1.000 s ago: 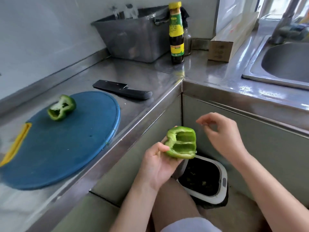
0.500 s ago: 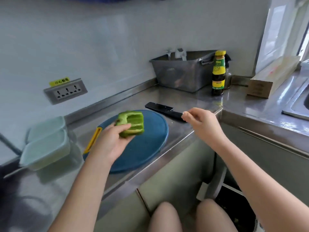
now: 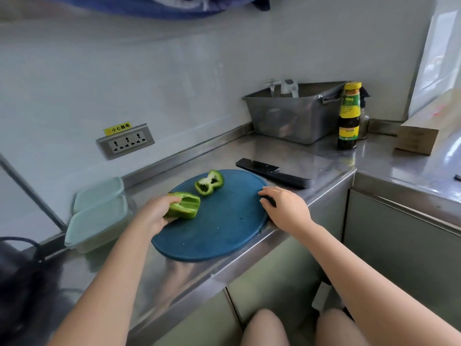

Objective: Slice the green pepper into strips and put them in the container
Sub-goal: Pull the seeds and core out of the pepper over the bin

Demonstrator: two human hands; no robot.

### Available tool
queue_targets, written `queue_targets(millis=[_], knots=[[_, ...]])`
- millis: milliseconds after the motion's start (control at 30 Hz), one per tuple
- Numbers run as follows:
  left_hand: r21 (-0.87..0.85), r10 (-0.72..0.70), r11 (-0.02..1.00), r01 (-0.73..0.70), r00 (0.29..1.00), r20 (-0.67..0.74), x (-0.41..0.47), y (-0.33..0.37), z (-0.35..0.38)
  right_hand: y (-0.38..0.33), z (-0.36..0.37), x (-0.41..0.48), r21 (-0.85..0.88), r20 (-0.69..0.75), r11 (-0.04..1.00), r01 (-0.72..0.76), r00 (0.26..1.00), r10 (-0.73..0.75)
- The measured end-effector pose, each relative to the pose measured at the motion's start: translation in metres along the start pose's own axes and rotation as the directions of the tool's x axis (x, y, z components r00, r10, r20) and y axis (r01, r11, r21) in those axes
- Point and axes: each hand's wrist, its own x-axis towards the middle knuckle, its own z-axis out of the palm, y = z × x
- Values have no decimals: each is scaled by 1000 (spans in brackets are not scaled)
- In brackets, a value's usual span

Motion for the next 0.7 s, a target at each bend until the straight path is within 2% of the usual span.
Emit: queue_targets(millis=[67, 133, 267, 333, 367, 467, 500, 600, 700], knots=[[131, 26, 991, -22, 999, -29, 2, 4, 0, 1, 3, 0, -6, -23, 1000, 2, 1000, -2], [269, 133, 957, -111, 989, -67, 9, 10, 0, 3, 6, 0, -17, -41, 1000, 1, 999, -2], [580, 371, 757, -300, 928, -4, 16, 24, 12, 5, 10, 2, -41, -62, 999, 6, 998, -8], [660, 408, 662, -355, 909, 80, 19, 32, 26, 6, 10, 1, -42, -64, 999, 11, 998, -14], [736, 397, 577, -354, 909, 125, 19, 36, 34, 6, 10, 1, -39, -61, 999, 14, 998, -17], [937, 294, 197, -289, 929, 225, 26, 40, 54, 7, 7, 0, -34, -30, 999, 22, 999, -23], [949, 267, 133, -285, 933, 242, 31, 40, 59, 7, 6, 0, -30, -19, 999, 27, 999, -27], [961, 254, 80, -265, 938, 237, 40, 37, 63, 9, 4, 2, -6, -4, 999, 47, 999, -47], [946, 332, 96, -311, 905, 264, 34, 37, 65, 11, 2, 3, 52, 38, 997, 49, 998, -51]])
